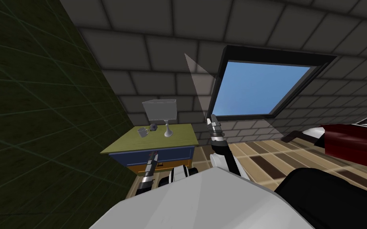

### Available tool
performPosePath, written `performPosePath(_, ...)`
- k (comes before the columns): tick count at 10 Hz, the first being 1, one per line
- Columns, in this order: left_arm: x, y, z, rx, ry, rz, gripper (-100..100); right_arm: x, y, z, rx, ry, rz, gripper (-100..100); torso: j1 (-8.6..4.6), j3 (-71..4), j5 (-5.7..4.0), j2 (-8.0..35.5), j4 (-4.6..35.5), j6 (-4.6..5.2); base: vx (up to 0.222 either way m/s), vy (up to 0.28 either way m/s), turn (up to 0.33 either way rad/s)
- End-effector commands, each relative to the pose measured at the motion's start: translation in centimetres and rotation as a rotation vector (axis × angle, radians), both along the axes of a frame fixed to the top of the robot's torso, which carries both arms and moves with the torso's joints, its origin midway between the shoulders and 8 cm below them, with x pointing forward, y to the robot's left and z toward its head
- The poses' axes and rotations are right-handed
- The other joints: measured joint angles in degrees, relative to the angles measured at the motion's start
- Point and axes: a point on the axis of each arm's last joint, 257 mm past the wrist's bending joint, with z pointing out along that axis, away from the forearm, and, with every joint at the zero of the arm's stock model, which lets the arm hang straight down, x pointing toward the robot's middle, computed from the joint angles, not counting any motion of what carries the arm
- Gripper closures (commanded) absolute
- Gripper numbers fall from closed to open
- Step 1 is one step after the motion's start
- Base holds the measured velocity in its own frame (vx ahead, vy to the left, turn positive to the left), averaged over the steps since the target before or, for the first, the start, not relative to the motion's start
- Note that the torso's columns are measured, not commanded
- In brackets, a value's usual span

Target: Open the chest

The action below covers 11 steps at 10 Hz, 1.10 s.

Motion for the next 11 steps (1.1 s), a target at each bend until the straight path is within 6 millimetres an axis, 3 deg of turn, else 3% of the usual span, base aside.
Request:
performPosePath(1,-1.3,-0.2,-0.5,0.0,0.003,0.001,100,0.0,0.0,0.0,0.0,0.0,0.0,0,0.03,-0.01,0.01,-0.02,-0.01,-0.01,0.008,0.011,-0.005)
performPosePath(3,-2.8,-0.3,-0.9,-0.001,0.003,0.001,100,0.0,0.0,0.0,0.0,0.0,0.0,0,0.03,-0.02,-0.05,0.05,0.1,-0.04,0.016,0.018,-0.003)
performPosePath(4,-2.3,-0.3,-1.0,-0.001,0.008,0.001,100,0.0,0.0,0.0,0.0,0.0,0.0,0,0.0,0.02,-0.03,0.04,0.07,0.0,0.008,0.009,0.001)
performPosePath(5,-1.6,0.0,-0.8,0.003,0.013,-0.004,-100,0.0,0.0,0.0,0.0,0.0,0.0,0,-0.04,0.02,-0.02,0.03,0.03,0.01,-0.048,0.064,0.006)
performPosePath(7,-1.5,0.0,-0.8,0.003,0.011,-0.004,-100,0.0,0.0,0.0,0.0,0.0,0.0,0,0.25,0.11,0.07,0.18,0.05,0.0,-0.059,0.083,-0.003)
performPosePath(8,-0.2,0.1,-0.4,0.003,0.014,-0.005,-100,0.0,0.0,0.0,0.0,0.0,0.0,0,-0.05,0.0,0.01,-0.02,0.0,0.0,-0.014,0.006,0.001)
performPosePath(11,1.4,0.2,0.2,0.003,0.014,-0.004,-100,0.0,0.0,0.0,0.0,0.0,0.0,0,-0.09,-0.06,-0.03,-0.1,-0.03,0.0,-0.005,-0.014,-0.001)
